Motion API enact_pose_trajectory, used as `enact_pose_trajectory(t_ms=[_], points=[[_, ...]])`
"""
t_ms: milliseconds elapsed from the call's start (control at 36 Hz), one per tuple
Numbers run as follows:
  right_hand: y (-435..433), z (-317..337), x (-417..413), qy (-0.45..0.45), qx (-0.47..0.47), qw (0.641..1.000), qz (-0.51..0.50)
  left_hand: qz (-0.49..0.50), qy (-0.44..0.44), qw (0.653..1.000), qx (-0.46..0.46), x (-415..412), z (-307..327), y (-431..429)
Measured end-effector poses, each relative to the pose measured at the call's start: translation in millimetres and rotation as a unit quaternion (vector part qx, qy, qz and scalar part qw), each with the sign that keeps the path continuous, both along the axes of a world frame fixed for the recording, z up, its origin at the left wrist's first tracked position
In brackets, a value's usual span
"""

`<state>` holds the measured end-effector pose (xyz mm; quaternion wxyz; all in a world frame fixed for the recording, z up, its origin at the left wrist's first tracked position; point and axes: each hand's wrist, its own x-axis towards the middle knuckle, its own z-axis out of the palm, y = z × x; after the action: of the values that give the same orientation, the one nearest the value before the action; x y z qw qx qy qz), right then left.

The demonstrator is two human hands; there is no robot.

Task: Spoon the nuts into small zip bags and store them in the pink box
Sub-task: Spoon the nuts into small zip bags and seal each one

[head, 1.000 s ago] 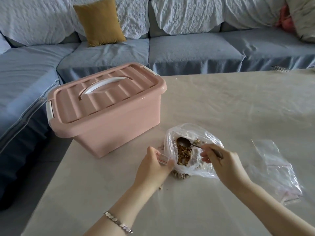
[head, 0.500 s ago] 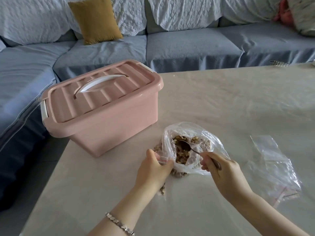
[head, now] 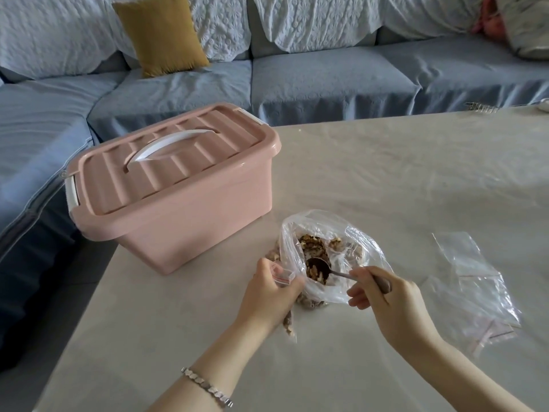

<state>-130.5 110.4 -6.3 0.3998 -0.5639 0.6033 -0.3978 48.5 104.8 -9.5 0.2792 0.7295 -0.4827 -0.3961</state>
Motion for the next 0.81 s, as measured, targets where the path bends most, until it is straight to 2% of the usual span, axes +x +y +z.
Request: enact_pose_trajectory(t_ms=[139, 278, 361, 444, 528, 694, 806], points=[[-3, -3, 6, -0.163, 0.108, 0.979, -0.053, 0.003, 0.001, 1.0, 0.0, -1, -2, 1], [-6, 0, 3, -0.299, 0.191, 0.929, -0.101, 0.006, 0.002, 1.0, -0.005, 3, 0, 3], [-7, 1, -2, -0.347, 0.226, 0.903, -0.114, 0.002, -0.001, 1.0, -0.02, 7, 5, 6], [-9, 3, -10, -0.368, 0.232, 0.892, -0.12, 0.0, -0.012, 0.999, -0.045, 13, 12, 9], [-11, 9, -18, -0.367, 0.217, 0.897, -0.12, 0.012, -0.025, 0.995, -0.095, 17, 24, 11], [-21, 32, -38, -0.313, 0.148, 0.933, -0.102, -0.002, -0.042, 0.983, -0.179, 11, 49, 2], [-28, 59, -46, -0.275, 0.101, 0.953, -0.078, -0.044, -0.078, 0.984, -0.157, 1, 50, -10]])
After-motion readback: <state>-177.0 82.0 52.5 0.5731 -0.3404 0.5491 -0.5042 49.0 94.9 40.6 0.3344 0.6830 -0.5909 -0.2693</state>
